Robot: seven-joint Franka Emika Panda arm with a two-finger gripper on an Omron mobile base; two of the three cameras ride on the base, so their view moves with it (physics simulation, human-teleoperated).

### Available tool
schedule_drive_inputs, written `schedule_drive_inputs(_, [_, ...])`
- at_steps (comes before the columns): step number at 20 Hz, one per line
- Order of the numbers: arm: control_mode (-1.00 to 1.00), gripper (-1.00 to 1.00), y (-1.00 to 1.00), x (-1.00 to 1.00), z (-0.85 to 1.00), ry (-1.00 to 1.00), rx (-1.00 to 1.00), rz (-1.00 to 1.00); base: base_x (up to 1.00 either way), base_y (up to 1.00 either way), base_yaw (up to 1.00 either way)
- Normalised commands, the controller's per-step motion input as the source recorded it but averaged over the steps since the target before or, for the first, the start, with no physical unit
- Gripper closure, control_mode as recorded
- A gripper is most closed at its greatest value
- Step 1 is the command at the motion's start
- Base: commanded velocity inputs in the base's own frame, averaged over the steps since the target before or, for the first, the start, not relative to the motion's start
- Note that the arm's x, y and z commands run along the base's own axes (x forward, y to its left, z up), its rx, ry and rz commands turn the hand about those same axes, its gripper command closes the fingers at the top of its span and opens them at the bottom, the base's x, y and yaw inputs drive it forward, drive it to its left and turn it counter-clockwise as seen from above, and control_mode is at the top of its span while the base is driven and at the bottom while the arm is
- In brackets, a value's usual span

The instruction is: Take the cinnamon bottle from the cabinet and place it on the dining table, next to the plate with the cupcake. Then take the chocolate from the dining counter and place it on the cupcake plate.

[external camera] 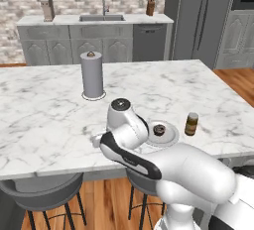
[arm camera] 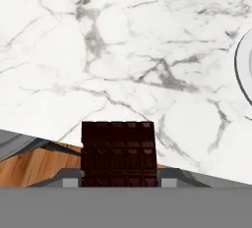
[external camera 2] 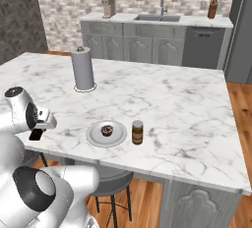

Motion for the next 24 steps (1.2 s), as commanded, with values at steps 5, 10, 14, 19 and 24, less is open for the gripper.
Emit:
schedule_drive_inputs(5, [-1.00,1.00,-0.51,0.00,0.36,0.00,-0.01,0.00,0.00,0.00,0.00])
schedule_drive_inputs(10, [-1.00,1.00,-0.62,0.00,0.04,0.00,-0.03,0.00,0.00,0.00,0.00])
schedule_drive_inputs(14, [-1.00,1.00,-0.61,0.06,-0.02,0.00,-0.02,0.00,0.00,0.00,0.00])
schedule_drive_inputs(19, [-1.00,1.00,-0.51,0.24,-0.02,0.00,-0.02,0.03,0.00,0.00,0.00])
schedule_drive_inputs(24, [-1.00,1.00,-0.23,0.42,0.00,0.00,-0.03,0.02,0.00,0.00,0.00])
